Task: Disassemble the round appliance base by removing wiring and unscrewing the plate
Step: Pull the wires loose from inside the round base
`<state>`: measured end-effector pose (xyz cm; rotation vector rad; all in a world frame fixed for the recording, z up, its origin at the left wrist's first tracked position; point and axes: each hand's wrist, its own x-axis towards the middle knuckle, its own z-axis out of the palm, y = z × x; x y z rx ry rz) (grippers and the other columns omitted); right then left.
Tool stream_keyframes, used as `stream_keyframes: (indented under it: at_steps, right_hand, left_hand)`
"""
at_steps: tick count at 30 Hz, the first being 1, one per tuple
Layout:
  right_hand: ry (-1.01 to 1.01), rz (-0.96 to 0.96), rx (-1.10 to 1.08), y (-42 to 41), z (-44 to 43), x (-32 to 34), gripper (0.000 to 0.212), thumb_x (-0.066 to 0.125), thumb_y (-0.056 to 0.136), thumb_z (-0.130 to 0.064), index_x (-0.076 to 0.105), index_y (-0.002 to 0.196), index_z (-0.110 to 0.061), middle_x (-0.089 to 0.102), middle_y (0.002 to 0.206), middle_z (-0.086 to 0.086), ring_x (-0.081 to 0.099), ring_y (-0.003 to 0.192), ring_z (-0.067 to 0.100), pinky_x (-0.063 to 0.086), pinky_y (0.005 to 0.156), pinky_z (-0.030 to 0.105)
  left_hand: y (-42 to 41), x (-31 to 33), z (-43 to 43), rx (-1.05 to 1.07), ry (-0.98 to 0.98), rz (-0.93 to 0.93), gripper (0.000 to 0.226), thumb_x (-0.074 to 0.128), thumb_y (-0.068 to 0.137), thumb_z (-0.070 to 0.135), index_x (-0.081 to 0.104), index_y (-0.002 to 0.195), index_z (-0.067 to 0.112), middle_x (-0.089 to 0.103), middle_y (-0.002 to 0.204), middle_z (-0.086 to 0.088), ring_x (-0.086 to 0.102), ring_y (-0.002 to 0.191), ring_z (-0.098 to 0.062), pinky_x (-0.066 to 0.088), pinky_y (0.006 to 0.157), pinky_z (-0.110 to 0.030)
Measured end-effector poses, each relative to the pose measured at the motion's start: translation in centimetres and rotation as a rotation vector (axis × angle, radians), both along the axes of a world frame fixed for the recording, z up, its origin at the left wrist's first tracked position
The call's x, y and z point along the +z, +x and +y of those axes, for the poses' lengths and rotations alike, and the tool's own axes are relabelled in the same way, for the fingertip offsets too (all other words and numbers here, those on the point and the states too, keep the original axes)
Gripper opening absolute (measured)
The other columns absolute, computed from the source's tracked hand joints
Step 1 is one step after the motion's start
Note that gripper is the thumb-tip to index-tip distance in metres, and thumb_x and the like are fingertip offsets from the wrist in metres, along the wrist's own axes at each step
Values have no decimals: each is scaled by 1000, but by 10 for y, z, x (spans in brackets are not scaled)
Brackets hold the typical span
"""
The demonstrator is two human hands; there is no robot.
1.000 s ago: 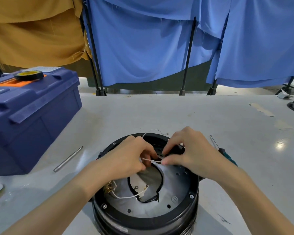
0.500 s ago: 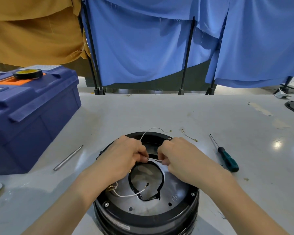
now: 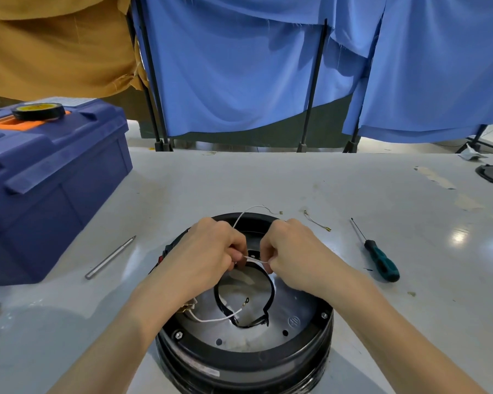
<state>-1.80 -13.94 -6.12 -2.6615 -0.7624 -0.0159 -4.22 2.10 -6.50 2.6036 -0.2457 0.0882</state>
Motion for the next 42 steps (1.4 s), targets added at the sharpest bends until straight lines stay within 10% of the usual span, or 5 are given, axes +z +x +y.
stream_keyframes:
  at_steps: [10,21,36,39,42]
  right_hand:
    - [148,132,-16,7,5,4,28,52,63,7,61,51,-16,49,44,0,50,51,23,45,51,30]
    - [254,159,-55,2,9,2,35,50,57,9,57,43,-22,43,30,-5,41,32,9,27,34,15]
    - [281,148,-43,-1,18,3,29,46,55,9,62,49,-15,44,38,0,37,38,9,26,35,11]
    - [137,60,13,0,12,8,26,50,66,5,68,67,-14,47,51,-2,56,59,22,47,53,24]
    - [0,-33,27,1,2,14,25,52,72,1,71,78,-14,44,58,-7,59,76,26,39,56,25]
  left_hand:
    - [-1,4,-3,43,28,-47,45,61,74,4,48,47,37,54,51,10,58,67,-20,50,63,-32]
    - [-5,8,-5,72,57,-66,40,59,73,5,48,48,35,60,54,4,59,70,-23,52,66,-36]
    - [-6,7,-4,117,117,-97,41,58,72,8,45,46,35,55,59,0,56,74,-27,40,61,-32]
    - [-4,8,-1,102,108,-62,31,60,71,8,57,48,30,60,61,1,59,73,-27,44,60,-32]
    - [-3,7,4,96,22,-19,22,65,73,7,75,75,27,64,58,9,62,66,-16,55,70,-35]
